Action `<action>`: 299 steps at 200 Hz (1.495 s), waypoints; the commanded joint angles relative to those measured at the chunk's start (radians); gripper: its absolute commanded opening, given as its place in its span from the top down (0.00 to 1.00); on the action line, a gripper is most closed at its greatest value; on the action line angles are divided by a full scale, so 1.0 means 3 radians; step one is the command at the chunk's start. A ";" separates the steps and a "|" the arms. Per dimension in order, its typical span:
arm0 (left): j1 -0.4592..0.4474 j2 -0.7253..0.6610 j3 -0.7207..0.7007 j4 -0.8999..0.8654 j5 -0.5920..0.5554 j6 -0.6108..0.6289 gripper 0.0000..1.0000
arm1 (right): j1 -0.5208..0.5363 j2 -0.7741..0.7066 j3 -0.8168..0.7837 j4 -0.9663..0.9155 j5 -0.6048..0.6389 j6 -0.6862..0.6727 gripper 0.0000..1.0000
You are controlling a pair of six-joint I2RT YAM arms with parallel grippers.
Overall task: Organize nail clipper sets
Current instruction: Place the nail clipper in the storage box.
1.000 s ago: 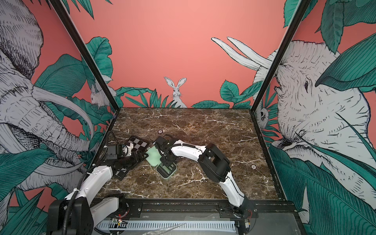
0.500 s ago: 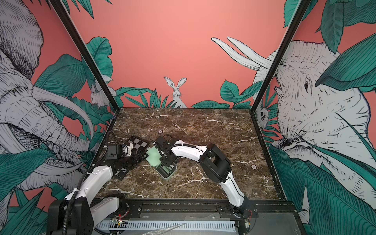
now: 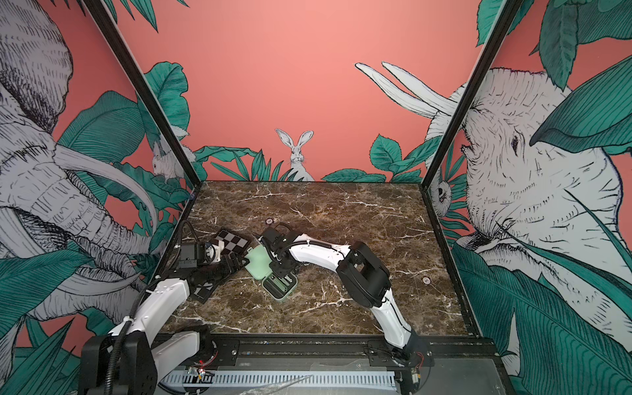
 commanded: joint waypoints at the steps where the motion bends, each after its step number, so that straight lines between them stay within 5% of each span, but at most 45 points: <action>1: 0.0015 -0.0004 -0.0008 0.0019 0.0024 0.0012 0.24 | -0.0019 -0.0127 -0.0022 -0.0034 0.0037 0.0032 0.81; 46: 0.0014 0.0053 0.0021 0.0099 0.0155 -0.0016 0.25 | -0.0020 -0.0014 -0.0027 -0.0010 -0.0031 0.0046 0.88; 193: 0.0014 0.0133 0.0090 0.0299 0.0333 -0.0106 0.25 | -0.0026 0.0091 -0.0125 0.0017 -0.0037 0.0138 0.90; 274: 0.0015 0.0061 0.0313 0.0229 0.0386 -0.0080 0.26 | -0.0026 -0.0408 0.0233 -0.0216 0.0159 0.0271 0.70; 299: 0.0015 0.0173 0.0370 0.0250 0.0471 -0.0066 0.26 | -0.0015 -0.0434 0.0353 -0.0304 0.0010 0.0410 0.72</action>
